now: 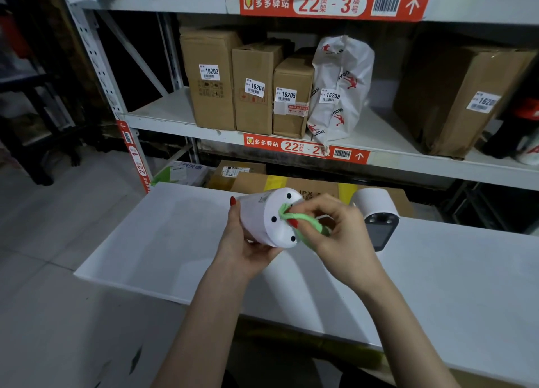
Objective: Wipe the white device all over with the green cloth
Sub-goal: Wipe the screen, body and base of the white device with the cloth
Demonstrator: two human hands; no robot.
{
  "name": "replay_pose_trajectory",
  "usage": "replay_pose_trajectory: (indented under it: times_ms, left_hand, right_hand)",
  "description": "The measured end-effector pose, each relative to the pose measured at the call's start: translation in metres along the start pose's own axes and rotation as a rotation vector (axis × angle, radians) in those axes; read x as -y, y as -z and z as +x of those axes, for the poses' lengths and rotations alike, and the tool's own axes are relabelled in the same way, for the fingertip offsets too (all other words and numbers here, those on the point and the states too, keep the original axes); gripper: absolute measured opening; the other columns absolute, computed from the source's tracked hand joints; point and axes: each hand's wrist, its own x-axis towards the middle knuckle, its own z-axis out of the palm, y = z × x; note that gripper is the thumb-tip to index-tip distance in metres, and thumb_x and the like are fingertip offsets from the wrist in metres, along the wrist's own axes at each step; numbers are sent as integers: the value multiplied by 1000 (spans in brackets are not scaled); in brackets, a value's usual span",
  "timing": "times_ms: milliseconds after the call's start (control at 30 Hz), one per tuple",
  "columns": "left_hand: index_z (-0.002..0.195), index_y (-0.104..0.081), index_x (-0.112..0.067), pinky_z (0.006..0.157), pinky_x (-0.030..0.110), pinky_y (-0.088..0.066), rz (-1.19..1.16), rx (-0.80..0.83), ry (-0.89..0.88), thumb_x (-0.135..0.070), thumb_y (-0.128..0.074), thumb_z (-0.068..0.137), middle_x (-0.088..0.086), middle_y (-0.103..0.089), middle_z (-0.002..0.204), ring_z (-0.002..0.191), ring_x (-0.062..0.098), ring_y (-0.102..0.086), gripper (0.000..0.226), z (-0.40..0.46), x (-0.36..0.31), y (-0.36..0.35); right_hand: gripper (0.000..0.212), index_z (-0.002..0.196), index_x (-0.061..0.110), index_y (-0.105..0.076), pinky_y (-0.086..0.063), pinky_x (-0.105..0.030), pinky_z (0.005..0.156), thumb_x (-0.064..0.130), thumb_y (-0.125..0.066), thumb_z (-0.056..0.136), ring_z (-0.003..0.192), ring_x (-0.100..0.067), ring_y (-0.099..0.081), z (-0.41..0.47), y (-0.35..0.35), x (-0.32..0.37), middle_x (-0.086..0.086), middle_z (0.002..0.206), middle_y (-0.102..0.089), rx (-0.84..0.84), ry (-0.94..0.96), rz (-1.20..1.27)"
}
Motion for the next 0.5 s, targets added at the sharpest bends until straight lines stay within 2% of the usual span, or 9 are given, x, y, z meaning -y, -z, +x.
replay_pose_trajectory:
  times_ms: [133, 233, 333, 500]
  left_hand:
    - [111, -63, -4, 80, 51, -52, -16, 20, 5, -57, -55, 92, 23, -69, 104, 94, 39, -64, 58, 0, -2, 2]
    - [103, -64, -4, 83, 51, -50, -8, -20, -19, -56, -57, 91, 21, -68, 100, 90, 38, -64, 54, -1, -1, 1]
    - [96, -62, -5, 84, 51, -48, -13, -40, -19, -56, -58, 89, 21, -65, 101, 89, 38, -62, 52, -2, 0, -1]
    - [107, -62, -6, 78, 52, -51, -15, -33, -9, -59, -57, 89, 22, -66, 111, 95, 38, -63, 56, 3, -1, 2]
  right_hand:
    - [19, 87, 22, -74, -51, -38, 74, 4, -72, 82, 79, -16, -63, -1, -3, 2, 1, 89, -67, 61, -14, 32]
    - [18, 88, 20, -74, -51, -29, 72, 3, -71, 83, 83, -10, -63, 0, -3, -1, 6, 90, -68, -53, 13, -36]
    - [17, 91, 18, -74, -51, -27, 74, 3, -70, 83, 86, -8, -63, 2, -3, -4, 5, 92, -69, -130, 19, -77]
    - [18, 87, 19, -72, -50, -28, 69, 2, -71, 82, 77, -13, -62, 0, -3, -2, 2, 87, -67, 32, -14, -28]
